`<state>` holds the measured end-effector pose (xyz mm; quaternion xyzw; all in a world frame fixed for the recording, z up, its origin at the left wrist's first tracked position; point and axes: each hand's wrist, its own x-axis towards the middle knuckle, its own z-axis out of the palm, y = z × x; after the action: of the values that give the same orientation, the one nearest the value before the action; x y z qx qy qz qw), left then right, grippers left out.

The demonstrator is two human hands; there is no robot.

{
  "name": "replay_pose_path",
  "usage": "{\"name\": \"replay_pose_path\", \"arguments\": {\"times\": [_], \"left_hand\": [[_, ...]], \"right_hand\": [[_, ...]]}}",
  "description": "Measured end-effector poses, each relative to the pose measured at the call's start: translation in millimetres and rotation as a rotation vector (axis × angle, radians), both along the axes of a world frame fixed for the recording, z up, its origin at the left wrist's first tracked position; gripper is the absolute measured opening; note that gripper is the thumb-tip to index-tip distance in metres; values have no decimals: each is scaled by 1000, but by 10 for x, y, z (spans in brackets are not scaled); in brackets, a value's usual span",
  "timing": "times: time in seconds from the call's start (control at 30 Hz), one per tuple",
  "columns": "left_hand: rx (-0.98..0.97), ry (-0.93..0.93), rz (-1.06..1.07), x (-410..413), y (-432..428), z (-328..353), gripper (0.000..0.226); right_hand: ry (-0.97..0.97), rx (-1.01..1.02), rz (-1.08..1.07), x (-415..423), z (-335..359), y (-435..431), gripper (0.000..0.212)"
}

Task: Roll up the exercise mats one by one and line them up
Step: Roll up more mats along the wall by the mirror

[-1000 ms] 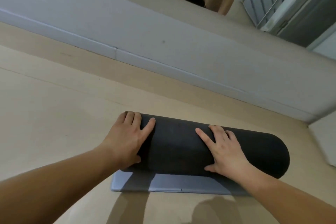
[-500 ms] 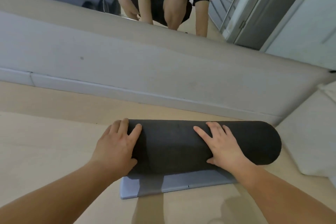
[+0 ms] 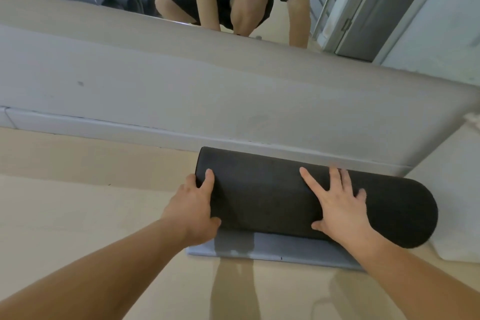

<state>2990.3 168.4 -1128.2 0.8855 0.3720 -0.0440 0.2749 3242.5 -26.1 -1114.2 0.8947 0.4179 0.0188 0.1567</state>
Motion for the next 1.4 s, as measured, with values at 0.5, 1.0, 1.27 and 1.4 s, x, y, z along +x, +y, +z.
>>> {"name": "replay_pose_path", "arguments": {"times": [0.5, 1.0, 1.27, 1.4], "left_hand": [[-96, -198, 162, 715, 260, 69, 95], [-154, -65, 116, 1267, 180, -118, 100], [-330, -343, 229, 1332, 95, -309, 103], [-373, -335, 123, 1456, 53, -375, 105]], "right_hand": [[108, 141, -180, 616, -222, 43, 151], [105, 127, -133, 1015, -330, 292, 159], [-23, 163, -125, 995, -440, 313, 152], [-92, 176, -166, 1168, -568, 151, 150]]}}
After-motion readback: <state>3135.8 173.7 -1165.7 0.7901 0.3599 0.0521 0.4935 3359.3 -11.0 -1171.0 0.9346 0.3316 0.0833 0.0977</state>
